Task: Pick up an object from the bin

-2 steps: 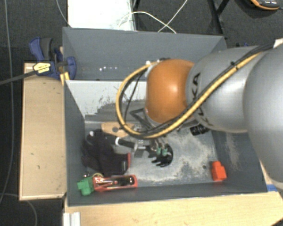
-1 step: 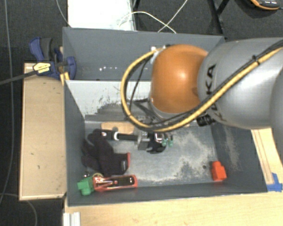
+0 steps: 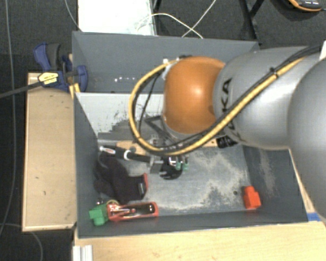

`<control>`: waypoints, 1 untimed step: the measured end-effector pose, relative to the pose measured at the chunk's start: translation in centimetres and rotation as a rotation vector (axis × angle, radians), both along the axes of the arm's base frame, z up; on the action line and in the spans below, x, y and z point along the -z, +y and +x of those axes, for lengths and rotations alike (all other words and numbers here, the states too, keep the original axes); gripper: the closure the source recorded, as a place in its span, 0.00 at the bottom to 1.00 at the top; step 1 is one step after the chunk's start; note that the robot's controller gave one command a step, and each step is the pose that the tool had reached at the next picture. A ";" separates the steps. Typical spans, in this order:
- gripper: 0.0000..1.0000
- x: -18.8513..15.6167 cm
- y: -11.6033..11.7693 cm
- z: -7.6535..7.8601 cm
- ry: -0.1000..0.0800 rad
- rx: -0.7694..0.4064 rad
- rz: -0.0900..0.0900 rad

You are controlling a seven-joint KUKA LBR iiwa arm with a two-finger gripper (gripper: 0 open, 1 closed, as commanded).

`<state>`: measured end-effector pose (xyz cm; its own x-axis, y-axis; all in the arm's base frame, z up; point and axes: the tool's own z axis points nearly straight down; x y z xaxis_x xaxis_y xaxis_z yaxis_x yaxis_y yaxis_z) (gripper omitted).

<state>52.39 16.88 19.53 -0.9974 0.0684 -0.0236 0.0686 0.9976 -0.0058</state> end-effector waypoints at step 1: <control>1.00 -6.6 -1.5 -0.9 0.010 -0.109 -0.005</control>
Offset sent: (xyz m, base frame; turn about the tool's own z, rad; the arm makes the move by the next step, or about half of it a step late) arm -0.0201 -0.0005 0.0526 -0.0230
